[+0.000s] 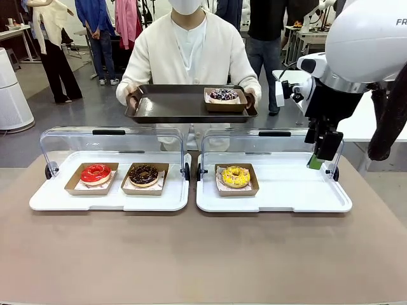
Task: Provide the desired donut to the person.
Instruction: Place the picked Paper togo box onto the Handle tray extended by the person.
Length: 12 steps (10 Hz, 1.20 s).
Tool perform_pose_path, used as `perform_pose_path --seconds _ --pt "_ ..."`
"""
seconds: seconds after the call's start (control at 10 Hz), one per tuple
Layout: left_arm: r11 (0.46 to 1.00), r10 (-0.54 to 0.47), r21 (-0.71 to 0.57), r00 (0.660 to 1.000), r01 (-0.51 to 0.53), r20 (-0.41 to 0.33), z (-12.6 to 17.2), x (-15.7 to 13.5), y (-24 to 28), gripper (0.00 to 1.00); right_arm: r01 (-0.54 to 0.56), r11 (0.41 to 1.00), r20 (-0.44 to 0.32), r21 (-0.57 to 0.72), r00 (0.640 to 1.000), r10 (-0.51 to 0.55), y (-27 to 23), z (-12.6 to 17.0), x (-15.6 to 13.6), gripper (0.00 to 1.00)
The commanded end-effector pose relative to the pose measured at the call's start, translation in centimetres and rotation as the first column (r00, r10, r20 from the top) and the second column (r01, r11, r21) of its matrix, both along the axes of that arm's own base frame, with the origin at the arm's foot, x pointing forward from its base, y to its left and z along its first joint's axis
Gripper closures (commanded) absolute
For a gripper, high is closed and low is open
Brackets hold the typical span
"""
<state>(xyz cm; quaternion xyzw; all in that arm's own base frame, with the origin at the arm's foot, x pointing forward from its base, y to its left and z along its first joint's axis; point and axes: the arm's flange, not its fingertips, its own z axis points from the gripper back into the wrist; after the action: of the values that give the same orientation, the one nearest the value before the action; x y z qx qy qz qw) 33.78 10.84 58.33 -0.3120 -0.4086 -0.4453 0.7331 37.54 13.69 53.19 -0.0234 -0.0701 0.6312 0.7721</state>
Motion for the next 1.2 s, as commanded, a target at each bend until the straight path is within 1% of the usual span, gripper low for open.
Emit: perform_pose_path --seconds 0.0,1.1 --pt "1.000 -0.012 -0.014 1.000 0.012 0.024 -0.03 0.04 0.07 0.00 -0.005 1.000 -0.004 0.001 1.000 0.005 0.24 0.59 -0.79 0.00" --pt "1.000 -0.012 -0.014 1.000 0.012 0.024 -0.03 0.04 0.07 0.00 -0.005 1.000 -0.004 0.001 1.000 0.005 0.24 0.59 -0.79 0.00"
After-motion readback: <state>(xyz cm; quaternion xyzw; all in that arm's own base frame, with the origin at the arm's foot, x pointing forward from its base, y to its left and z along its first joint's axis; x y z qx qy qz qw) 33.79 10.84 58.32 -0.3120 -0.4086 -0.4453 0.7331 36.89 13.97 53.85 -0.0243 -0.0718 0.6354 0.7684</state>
